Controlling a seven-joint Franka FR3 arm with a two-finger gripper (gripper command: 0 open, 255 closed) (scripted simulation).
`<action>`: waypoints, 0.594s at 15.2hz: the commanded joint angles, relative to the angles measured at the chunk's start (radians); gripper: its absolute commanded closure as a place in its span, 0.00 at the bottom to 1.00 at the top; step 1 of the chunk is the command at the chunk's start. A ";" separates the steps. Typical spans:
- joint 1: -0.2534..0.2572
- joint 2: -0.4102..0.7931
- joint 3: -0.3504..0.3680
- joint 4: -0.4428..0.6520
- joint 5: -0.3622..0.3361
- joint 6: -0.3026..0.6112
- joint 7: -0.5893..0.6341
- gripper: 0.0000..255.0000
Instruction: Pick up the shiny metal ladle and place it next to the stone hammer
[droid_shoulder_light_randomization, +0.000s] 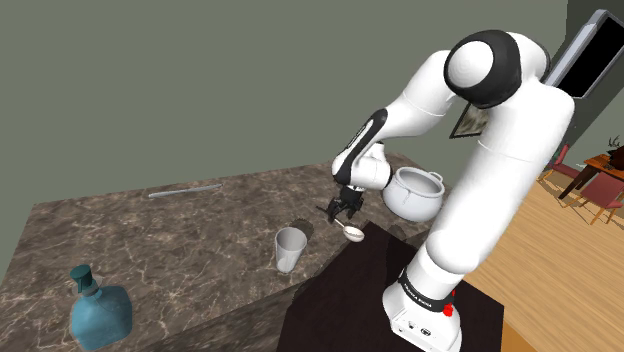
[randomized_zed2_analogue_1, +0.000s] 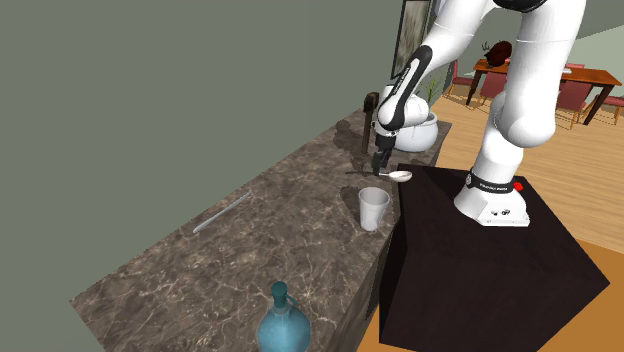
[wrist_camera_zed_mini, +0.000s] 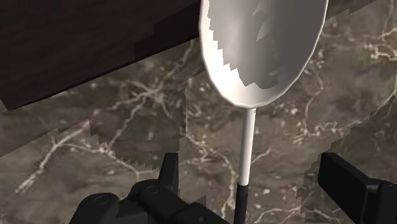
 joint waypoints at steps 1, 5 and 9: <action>0.014 -0.081 -0.057 -0.012 -0.151 -0.060 0.104 0.00; 0.003 -0.081 -0.046 -0.012 -0.151 -0.060 0.104 0.00; 0.003 -0.081 -0.046 -0.012 -0.151 -0.060 0.104 0.00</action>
